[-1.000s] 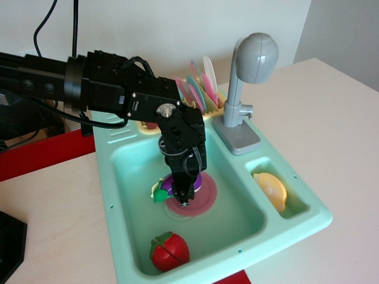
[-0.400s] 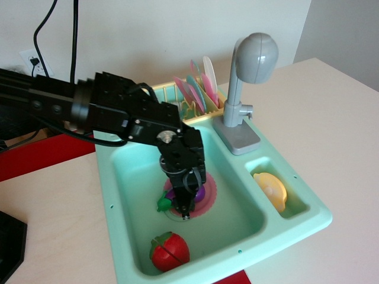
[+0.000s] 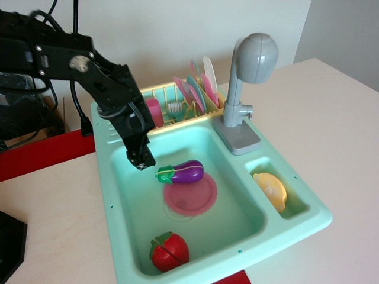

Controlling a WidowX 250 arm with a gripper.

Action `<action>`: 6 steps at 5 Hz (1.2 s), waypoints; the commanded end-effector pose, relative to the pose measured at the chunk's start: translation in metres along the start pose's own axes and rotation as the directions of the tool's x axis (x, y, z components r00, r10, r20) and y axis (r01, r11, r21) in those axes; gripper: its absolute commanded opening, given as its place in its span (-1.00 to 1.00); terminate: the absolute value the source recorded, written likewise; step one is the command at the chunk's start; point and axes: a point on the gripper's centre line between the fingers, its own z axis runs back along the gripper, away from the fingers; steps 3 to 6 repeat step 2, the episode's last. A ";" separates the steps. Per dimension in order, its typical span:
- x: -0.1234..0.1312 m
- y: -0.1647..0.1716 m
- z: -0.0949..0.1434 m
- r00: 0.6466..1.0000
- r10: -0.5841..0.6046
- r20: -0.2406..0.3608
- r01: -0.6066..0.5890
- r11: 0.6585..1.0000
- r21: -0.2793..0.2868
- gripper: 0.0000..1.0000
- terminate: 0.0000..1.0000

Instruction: Put eggplant on plate

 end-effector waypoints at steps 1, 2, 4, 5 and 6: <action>-0.004 0.026 0.054 0.994 0.050 0.093 -0.050 0.999 0.004 1.00 -1.00; -0.013 0.033 0.063 0.995 0.062 0.080 -0.063 0.998 0.011 1.00 1.00; -0.013 0.033 0.063 0.995 0.062 0.080 -0.063 0.998 0.011 1.00 1.00; -0.013 0.033 0.063 0.995 0.062 0.080 -0.063 0.998 0.011 1.00 1.00; -0.013 0.033 0.063 0.995 0.062 0.080 -0.063 0.998 0.011 1.00 1.00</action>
